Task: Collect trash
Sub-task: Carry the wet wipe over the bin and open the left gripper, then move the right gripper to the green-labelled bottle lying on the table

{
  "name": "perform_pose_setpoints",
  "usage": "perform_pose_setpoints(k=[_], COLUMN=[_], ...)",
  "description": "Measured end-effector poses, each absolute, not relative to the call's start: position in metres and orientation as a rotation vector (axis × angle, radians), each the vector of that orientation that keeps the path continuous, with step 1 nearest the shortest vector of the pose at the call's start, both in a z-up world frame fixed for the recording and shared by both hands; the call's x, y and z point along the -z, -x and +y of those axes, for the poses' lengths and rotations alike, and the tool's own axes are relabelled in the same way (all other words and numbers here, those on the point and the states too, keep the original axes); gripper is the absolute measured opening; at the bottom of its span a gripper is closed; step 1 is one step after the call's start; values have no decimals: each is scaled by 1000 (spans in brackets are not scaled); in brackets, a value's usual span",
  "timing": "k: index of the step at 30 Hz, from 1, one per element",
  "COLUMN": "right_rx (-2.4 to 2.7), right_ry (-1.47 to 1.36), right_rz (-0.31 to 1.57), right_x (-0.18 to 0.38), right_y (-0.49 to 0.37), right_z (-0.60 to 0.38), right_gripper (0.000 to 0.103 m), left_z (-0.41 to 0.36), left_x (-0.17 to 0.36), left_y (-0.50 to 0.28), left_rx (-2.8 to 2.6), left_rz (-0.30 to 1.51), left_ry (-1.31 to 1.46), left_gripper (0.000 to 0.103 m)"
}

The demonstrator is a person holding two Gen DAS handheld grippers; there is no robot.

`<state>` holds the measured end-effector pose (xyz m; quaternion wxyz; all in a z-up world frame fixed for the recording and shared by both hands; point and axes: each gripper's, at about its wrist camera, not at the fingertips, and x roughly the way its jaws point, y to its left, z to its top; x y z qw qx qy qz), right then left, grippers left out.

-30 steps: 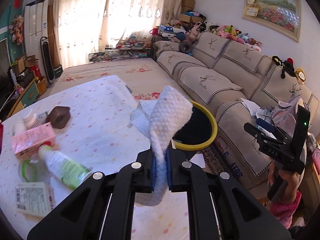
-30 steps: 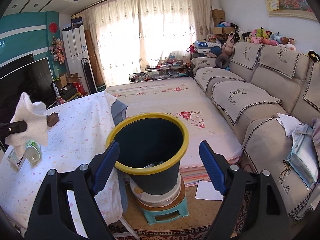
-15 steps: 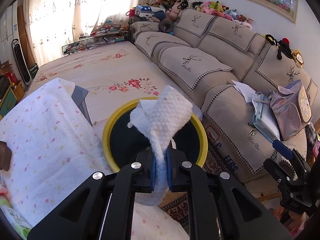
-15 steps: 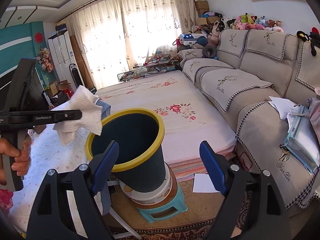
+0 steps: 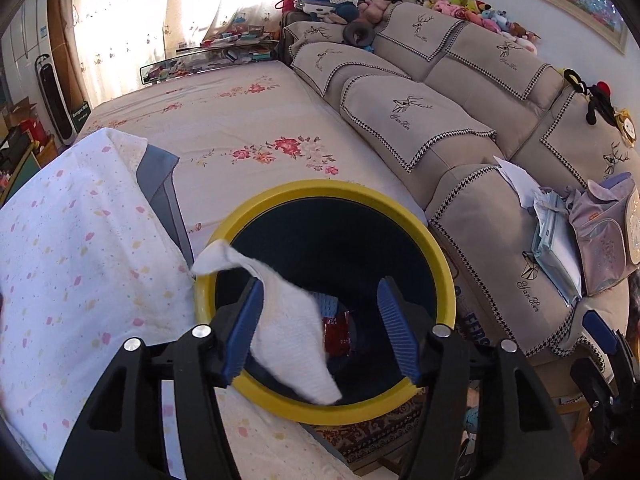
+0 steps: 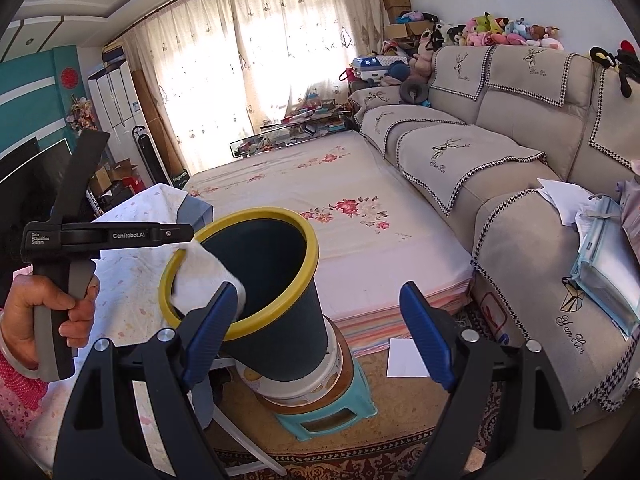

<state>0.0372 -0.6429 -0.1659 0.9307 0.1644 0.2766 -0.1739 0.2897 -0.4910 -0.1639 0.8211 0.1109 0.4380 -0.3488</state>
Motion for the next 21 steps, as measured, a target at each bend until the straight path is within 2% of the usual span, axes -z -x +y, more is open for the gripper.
perform_pose_setpoints(k=[2,4,12,21], right_rx=[351,345,317,154], right_ry=[-333,-331,-308,-270], right_rz=[568,568,569,596], right_x=[165,165,159,155], right_y=[-39,-40,-44,-72], right_z=[-641,-638,-623,-568], right_gripper=[79,79,80,81], left_z=[-482,-472,-408,-269], left_x=[153,139,78,54], left_y=[-280,-269,-217,-171], left_rx=[750,757,769,620], left_rz=[912,882,761,709], left_ry=[-224,-220,-163,-52], left_gripper=[64,71,76,84])
